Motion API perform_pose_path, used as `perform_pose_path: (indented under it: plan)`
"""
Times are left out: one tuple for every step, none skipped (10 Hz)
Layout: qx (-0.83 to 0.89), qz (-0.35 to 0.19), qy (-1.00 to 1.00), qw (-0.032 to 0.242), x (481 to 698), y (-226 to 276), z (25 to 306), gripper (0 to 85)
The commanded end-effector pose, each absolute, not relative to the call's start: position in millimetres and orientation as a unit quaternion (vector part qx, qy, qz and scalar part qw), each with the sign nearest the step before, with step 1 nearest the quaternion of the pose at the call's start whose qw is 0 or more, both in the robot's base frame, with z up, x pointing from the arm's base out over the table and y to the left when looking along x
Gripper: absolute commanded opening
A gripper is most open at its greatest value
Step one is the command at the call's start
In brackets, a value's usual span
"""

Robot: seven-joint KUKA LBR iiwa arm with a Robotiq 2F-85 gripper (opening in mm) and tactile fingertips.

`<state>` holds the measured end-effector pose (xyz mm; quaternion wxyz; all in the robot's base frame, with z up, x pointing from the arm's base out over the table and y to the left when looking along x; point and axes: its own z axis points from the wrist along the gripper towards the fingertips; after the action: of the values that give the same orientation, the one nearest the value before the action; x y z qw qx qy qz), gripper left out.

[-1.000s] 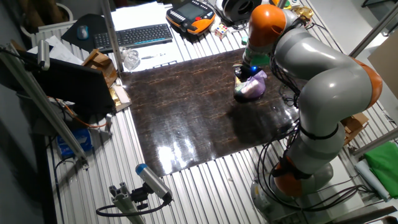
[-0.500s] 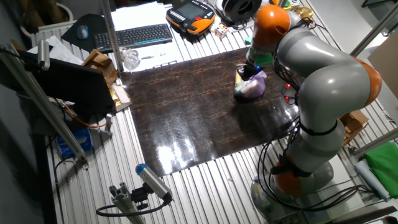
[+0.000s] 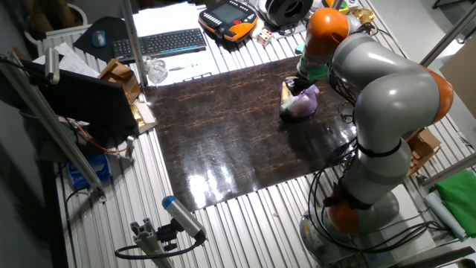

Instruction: Pick up a bag of things

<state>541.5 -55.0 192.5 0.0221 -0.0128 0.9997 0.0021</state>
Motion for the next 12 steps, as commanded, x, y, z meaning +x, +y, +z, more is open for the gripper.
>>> perform_pose_path:
  plan:
    - [-0.027,0.006,0.999,0.023,545,-57,189,0.7]
    - [-0.047,0.014,0.998,0.027,548,-61,186,0.7]
    - [-0.077,0.021,0.996,0.033,553,-64,183,0.7]
    - [-0.1,0.022,0.994,0.036,555,-63,181,0.7]
    - [-0.129,0.01,0.991,0.035,557,-61,182,0.7]
    - [-0.149,0.0,0.988,0.032,559,-60,182,0.7]
    - [-0.157,-0.006,0.987,0.03,559,-60,183,0.7]
    - [-0.157,-0.006,0.987,0.029,559,-61,183,0.7]
    - [-0.16,-0.007,0.987,0.029,559,-62,183,0.7]
    - [-0.159,-0.007,0.987,0.03,559,-62,183,0.7]
    - [-0.159,-0.013,0.987,0.033,559,-62,183,0.7]
    - [-0.152,-0.014,0.988,0.034,559,-61,184,0.7]
